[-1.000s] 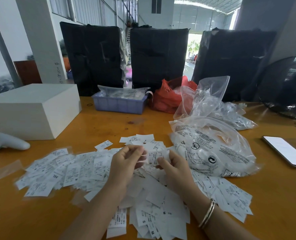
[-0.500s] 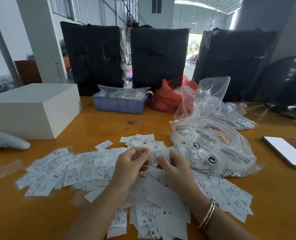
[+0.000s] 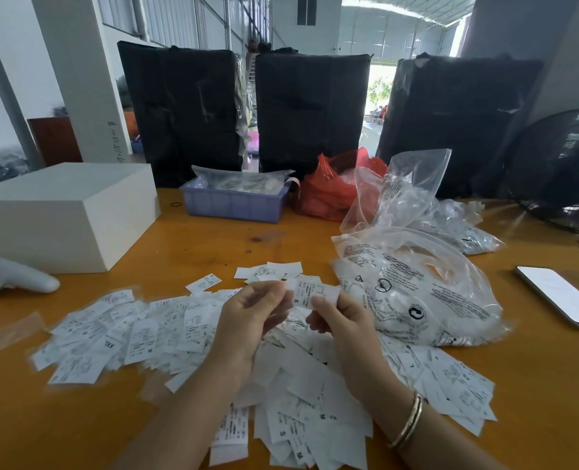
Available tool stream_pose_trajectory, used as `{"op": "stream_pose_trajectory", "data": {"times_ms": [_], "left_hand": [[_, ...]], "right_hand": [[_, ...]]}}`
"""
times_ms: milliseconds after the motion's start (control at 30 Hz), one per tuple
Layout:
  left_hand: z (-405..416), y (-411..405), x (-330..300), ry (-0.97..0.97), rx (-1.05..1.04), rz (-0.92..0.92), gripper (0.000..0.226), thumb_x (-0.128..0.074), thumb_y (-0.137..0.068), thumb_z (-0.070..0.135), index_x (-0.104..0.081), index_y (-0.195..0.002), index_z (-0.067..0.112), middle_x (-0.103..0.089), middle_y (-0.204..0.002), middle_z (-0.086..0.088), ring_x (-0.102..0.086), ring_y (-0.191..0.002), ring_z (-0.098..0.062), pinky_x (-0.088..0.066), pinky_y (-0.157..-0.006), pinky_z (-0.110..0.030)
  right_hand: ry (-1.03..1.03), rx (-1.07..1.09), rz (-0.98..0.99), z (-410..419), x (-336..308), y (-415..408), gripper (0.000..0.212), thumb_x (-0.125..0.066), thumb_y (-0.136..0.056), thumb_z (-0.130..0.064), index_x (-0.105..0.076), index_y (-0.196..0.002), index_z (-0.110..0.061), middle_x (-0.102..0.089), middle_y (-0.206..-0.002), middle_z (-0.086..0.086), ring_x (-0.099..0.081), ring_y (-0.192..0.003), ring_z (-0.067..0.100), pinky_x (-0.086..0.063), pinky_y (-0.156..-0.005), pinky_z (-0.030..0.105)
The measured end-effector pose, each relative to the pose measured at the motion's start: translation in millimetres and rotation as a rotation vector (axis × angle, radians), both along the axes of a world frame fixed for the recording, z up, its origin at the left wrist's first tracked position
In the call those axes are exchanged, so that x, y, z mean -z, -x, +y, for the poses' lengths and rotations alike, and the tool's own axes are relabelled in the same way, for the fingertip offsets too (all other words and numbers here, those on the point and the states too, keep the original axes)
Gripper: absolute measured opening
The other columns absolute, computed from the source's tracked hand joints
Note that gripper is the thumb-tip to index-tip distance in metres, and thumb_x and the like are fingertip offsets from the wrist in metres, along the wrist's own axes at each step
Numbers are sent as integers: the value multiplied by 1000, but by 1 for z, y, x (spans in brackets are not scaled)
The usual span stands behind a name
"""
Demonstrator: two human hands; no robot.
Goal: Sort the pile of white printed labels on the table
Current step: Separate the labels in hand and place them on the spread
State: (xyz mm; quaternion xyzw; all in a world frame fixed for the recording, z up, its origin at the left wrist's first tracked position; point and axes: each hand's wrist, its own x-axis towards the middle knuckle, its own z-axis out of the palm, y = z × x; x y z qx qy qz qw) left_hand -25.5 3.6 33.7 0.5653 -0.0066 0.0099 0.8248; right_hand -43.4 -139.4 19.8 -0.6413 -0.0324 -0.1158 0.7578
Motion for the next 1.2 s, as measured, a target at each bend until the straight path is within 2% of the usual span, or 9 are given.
{"op": "stream_pose_trajectory", "data": {"times_ms": [200, 400, 500, 633, 733, 800, 1000, 1067, 1200], "left_hand": [[0, -1, 2, -1, -10, -11, 18, -70, -78, 23, -71, -94, 14, -76, -88, -2, -72, -83, -12, -54, -63, -16], [0, 0, 2, -1, -24, -35, 29, -71, -71, 30, -70, -96, 14, -76, -90, -2, -72, -85, -12, -54, -64, -14], [0, 0, 2, -3, -18, -28, 27, -71, -71, 28, -71, -94, 15, -76, -89, -2, -72, -84, -12, -54, -63, -15], [0, -1, 3, -25, -33, -7, 18, -73, -66, 32, -75, -82, 22, -75, -85, -1, -72, -78, -10, -54, -63, -15], [1, -2, 4, -73, -37, -3, 16, -73, -64, 37, -75, -78, 32, -74, -83, 2, -71, -79, -11, -55, -67, -20], [0, -2, 5, -106, -48, -13, 17, -72, -64, 40, -75, -79, 32, -74, -81, 6, -70, -79, -11, -54, -68, -21], [-1, 0, 5, -237, -65, -88, 29, -71, -65, 48, -74, -87, 29, -73, -80, 15, -67, -71, 1, -50, -60, -10], [-1, 0, 4, -247, -68, -97, 28, -72, -66, 46, -74, -88, 28, -73, -80, 14, -68, -72, 0, -51, -61, -11], [1, -3, 5, -250, -154, -105, 5, -73, -81, 30, -72, -84, 27, -73, -74, 9, -69, -69, -4, -52, -60, -13]], "right_hand": [[3, -22, 24, 1, 0, 0, 13, -61, -89, -15, -65, -81, -4, -63, -63, 2, -58, -59, 9, -47, -58, 17], [-71, 11, 14, -3, -1, 1, 13, -63, -88, -17, -68, -76, -13, -65, -66, 4, -60, -62, 11, -50, -61, 19], [-4, -8, 13, 0, 0, 1, 14, -62, -89, -16, -66, -78, -8, -64, -63, 3, -59, -60, 9, -48, -58, 17], [115, -2, 23, 4, 0, 0, 24, -64, -88, -17, -63, -65, -20, -62, -58, -3, -58, -57, 4, -46, -55, 13], [180, -4, 19, 4, 1, 0, 24, -64, -88, -17, -63, -65, -23, -63, -58, -6, -59, -57, 2, -45, -54, 12], [226, -5, 7, 3, 0, -1, 21, -63, -88, -16, -63, -68, -21, -63, -58, -7, -59, -56, 1, -44, -52, 13], [280, 7, -10, 2, 1, -3, 17, -64, -88, -19, -63, -71, -17, -64, -59, -8, -61, -58, 0, -44, -54, 13], [345, 44, -13, 3, 2, -4, 17, -65, -87, -22, -63, -71, -15, -65, -58, -9, -60, -57, 0, -46, -54, 17], [403, 56, -46, 3, 2, -4, 17, -64, -88, -22, -64, -72, -15, -66, -60, -8, -59, -58, 6, -49, -58, 28]]}}
